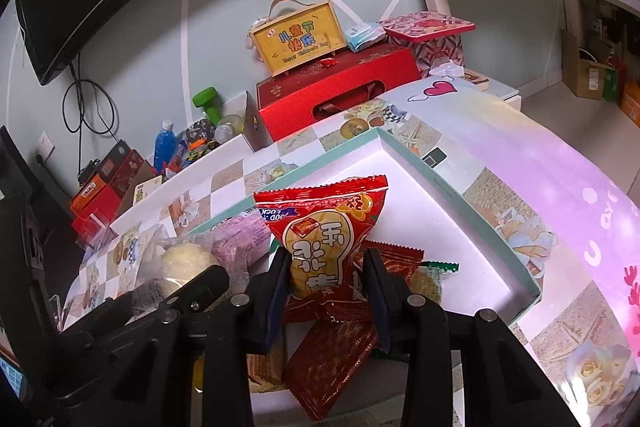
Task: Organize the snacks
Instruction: 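Lower both snacks into the tray and open both tools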
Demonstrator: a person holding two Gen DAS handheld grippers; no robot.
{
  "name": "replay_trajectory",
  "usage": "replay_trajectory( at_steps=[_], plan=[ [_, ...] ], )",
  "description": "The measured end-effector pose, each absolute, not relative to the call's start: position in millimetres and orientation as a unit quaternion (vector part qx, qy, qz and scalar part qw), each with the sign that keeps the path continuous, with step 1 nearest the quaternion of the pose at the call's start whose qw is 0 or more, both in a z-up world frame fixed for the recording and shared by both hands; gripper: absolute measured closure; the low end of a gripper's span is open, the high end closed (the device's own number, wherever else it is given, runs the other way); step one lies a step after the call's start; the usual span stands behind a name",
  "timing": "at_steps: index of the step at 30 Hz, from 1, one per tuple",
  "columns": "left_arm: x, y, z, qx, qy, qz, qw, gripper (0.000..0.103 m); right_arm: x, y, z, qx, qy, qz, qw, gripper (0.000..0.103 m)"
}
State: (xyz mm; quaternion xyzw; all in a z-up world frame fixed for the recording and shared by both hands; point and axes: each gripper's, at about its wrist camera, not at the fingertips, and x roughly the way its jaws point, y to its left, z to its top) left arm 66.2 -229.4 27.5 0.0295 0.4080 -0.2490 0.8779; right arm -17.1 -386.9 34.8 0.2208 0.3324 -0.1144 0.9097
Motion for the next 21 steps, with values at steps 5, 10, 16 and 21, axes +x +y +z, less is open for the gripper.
replay_trajectory(
  at_steps=[5,10,16,21],
  plan=[
    [64.9,-220.7,36.2,0.004,0.419,-0.261,0.870,0.030,-18.7,-387.2,37.7,0.213,0.338,-0.122,0.909,0.059],
    [61.9,-210.9,47.0,0.004,0.415,-0.251,0.875,0.030,-20.8,-388.4,39.2,0.216,0.342,-0.121,0.907,0.050],
    [63.7,-195.5,55.0,-0.004,0.412,-0.234,0.881,0.030,-23.1,-387.3,42.5,0.209,0.350,-0.124,0.905,0.043],
    [67.4,-182.8,55.7,-0.005,0.411,-0.205,0.888,0.017,-18.0,-380.5,39.1,0.181,0.372,-0.127,0.902,0.033]
  ],
)
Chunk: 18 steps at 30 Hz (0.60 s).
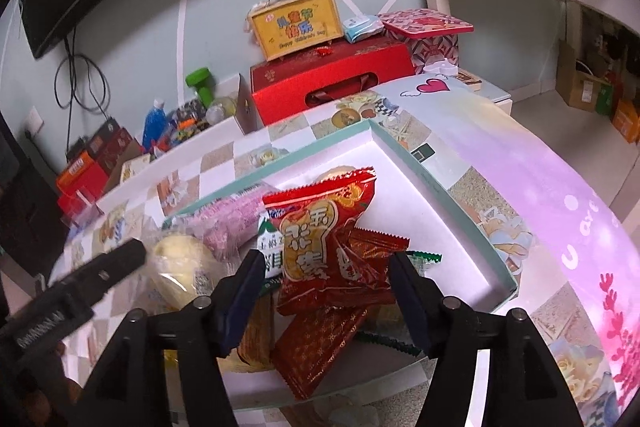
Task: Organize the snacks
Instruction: 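Lower both snacks into the tray and open both tools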
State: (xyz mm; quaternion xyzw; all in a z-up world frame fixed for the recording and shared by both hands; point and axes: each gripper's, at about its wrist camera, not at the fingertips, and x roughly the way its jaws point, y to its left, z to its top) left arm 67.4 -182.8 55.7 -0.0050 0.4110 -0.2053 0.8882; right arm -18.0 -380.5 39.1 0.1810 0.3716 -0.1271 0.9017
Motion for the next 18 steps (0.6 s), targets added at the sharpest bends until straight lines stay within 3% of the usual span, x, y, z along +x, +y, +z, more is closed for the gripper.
replay_trajectory(
  at_steps=[3,12,14,16,18],
  plan=[
    [67.9,-176.6,53.2,0.007,0.411,-0.182,0.893,0.015,-15.8,-378.0,37.3,0.174,0.377,-0.127,0.901,0.021],
    [62.5,-156.2,46.6,0.035,0.405,-0.137,0.903,0.013,-11.6,-366.9,34.9,0.143,0.390,-0.127,0.901,0.013],
    [61.5,-151.9,44.5,0.034,0.405,-0.128,0.905,0.001,-11.0,-363.8,35.4,0.138,0.391,-0.124,0.901,0.009],
    [60.5,-147.8,42.4,0.033,0.407,-0.118,0.905,0.000,-10.2,-361.2,36.3,0.133,0.389,-0.122,0.903,0.001],
    [59.8,-145.1,40.3,0.037,0.409,-0.107,0.906,0.000,-10.3,-358.5,37.0,0.130,0.388,-0.119,0.905,0.000]
  ],
)
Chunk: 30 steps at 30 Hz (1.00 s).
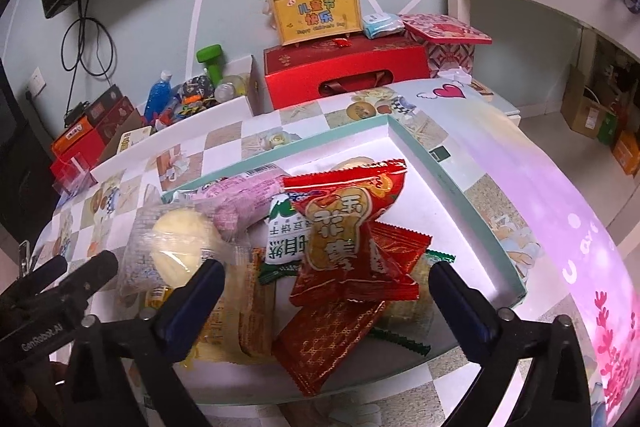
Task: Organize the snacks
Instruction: 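Lower both snacks into the tray and open both tools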
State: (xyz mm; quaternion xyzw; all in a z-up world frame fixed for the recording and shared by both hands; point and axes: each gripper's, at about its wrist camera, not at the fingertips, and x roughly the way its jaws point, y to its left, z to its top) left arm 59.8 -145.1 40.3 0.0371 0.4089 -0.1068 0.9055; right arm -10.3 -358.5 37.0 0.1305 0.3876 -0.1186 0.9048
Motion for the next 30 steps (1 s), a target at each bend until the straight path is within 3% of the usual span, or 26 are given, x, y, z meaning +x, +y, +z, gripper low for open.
replay_trajectory(
  at_steps=[30],
  plan=[
    [41.3,-114.4,51.0,0.033,0.391,-0.049,0.918,0.000,-9.3,-327.7,44.6,0.105,0.387,-0.103,0.910,0.000]
  ],
)
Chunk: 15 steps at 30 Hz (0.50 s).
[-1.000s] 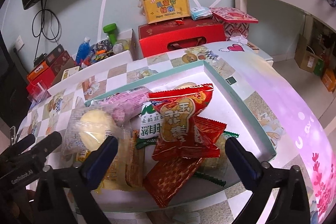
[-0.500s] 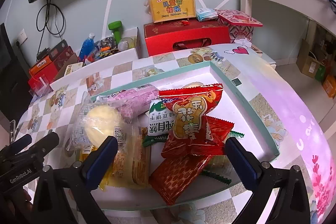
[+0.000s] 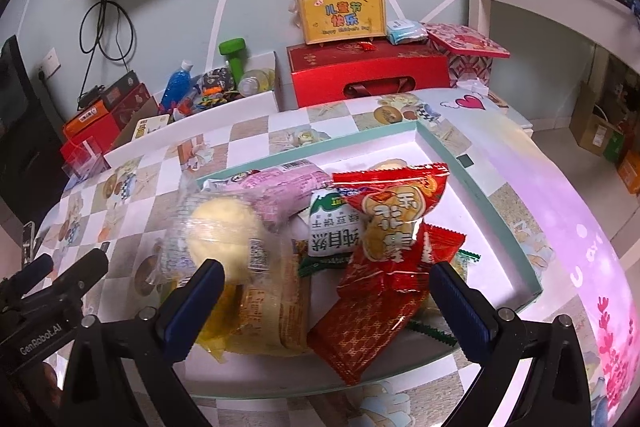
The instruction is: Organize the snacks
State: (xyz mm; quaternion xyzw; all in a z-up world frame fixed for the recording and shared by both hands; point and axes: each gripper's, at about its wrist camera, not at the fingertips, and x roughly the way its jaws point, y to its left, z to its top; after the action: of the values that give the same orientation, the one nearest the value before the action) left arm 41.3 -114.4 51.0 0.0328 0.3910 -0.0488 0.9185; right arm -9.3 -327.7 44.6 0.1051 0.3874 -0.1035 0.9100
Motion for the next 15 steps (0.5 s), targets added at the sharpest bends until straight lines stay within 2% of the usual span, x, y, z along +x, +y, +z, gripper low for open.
replay_trajectory(
  at_steps=[15],
  plan=[
    [30.2,-65.7,42.3,0.011,0.421,0.032,0.906,0.000,-15.3,-296.9,51.3,0.096,0.382,-0.113,0.912,0.000]
  ],
)
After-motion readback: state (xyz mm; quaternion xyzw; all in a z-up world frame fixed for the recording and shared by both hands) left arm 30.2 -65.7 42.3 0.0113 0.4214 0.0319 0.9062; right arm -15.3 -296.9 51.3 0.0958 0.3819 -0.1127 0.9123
